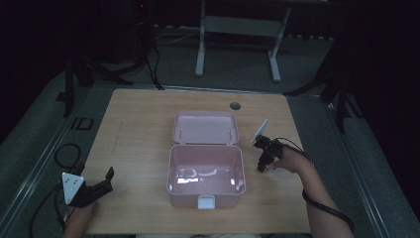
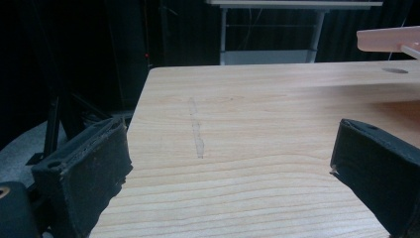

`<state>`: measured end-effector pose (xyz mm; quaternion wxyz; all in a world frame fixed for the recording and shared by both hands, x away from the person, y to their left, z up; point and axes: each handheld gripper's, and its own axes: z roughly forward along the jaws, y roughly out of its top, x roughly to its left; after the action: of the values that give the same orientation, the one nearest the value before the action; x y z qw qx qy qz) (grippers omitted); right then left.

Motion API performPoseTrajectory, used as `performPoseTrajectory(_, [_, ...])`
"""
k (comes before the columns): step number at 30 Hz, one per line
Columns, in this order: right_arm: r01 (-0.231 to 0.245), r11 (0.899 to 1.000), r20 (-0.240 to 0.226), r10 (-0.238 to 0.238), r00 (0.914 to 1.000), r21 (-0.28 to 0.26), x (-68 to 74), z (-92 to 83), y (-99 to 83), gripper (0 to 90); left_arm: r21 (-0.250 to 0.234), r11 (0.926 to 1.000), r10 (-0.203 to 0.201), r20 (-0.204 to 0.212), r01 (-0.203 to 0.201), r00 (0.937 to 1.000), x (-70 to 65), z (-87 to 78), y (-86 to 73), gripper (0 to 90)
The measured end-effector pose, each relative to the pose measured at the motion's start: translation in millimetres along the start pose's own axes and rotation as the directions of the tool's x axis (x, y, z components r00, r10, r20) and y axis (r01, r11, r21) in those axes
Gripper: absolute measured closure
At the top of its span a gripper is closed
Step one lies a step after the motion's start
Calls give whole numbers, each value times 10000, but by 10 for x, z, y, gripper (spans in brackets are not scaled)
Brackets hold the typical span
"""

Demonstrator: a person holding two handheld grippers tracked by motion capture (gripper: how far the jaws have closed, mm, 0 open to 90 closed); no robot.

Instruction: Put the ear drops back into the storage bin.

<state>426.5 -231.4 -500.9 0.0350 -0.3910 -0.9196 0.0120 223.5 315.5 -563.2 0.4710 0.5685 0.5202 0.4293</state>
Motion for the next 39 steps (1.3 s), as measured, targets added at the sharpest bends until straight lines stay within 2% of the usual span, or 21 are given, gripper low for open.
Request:
performPoseTrajectory(1, [99, 9999, 79, -100, 9999, 118, 4, 21, 12, 533, 1, 10000, 2, -1, -2, 10000, 0, 0, 0, 20])
performPoseTrajectory(4, [164, 9997, 1, -165, 9999, 166, 6, 44, 28, 573, 5, 10000, 3, 1, -3, 10000, 0, 0, 0, 20])
performPoseTrajectory(10, [498, 9983, 273, -507, 9983, 306, 44, 29, 54, 594, 5, 10000, 0, 0, 0, 10000, 0, 0, 0, 20])
performPoseTrajectory(16, [1409, 9889, 360, -1426, 9891, 470, 118, -7, 16, 594, 6, 10000, -1, 1, 1, 10000, 0, 0, 0, 20])
performPoseTrajectory(19, [2010, 9788, 348, -2024, 9787, 395, 150, -32, -29, 594, 4, 10000, 0, -6, 0, 10000, 0, 0, 0, 20])
performPoseTrajectory(24, [3132, 9487, 388, -3148, 9484, 430, 216, -50, -115, 594, 8, 10000, -1, -11, 1, 10000, 0, 1, 0, 20])
performPoseTrajectory(27, [3561, 9337, 390, -3574, 9331, 382, 242, -68, -161, 595, 13, 10000, -5, -14, 5, 10000, 0, 1, 1, 20])
performPoseTrajectory(28, [3660, 9299, 357, -3672, 9295, 362, 245, -76, -175, 595, 13, 10000, -9, -13, 9, 10000, 0, 1, 1, 20])
performPoseTrajectory(29, [3660, 9299, 357, -3672, 9295, 362, 245, -76, -175, 595, 13, 10000, -9, -13, 9, 10000, 0, 1, 1, 20])
performPoseTrajectory(30, [3812, 9240, 318, -3820, 9236, 288, 252, -83, -191, 595, 13, 10000, -9, -13, 9, 10000, 0, 1, 1, 20])
performPoseTrajectory(31, [4211, 9067, 312, -4217, 9062, 239, 273, -93, -231, 595, 19, 10000, -18, -12, 18, 10000, 0, 2, 1, 20])
performPoseTrajectory(35, [5019, 8646, 376, -5024, 8638, 235, 328, -98, -303, 595, 19, 10000, -14, -14, 14, 10000, 0, 2, 1, 20])
performPoseTrajectory(37, [5542, 8318, 382, -5550, 8309, 319, 371, -93, -343, 595, 15, 10000, -8, -12, 9, 10000, 0, 2, 1, 20])
performPoseTrajectory(39, [5792, 8143, 195, -5801, 8143, 392, 399, -86, -367, 595, 16, 10000, -3, -16, 3, 10000, -1, 2, 1, 20])
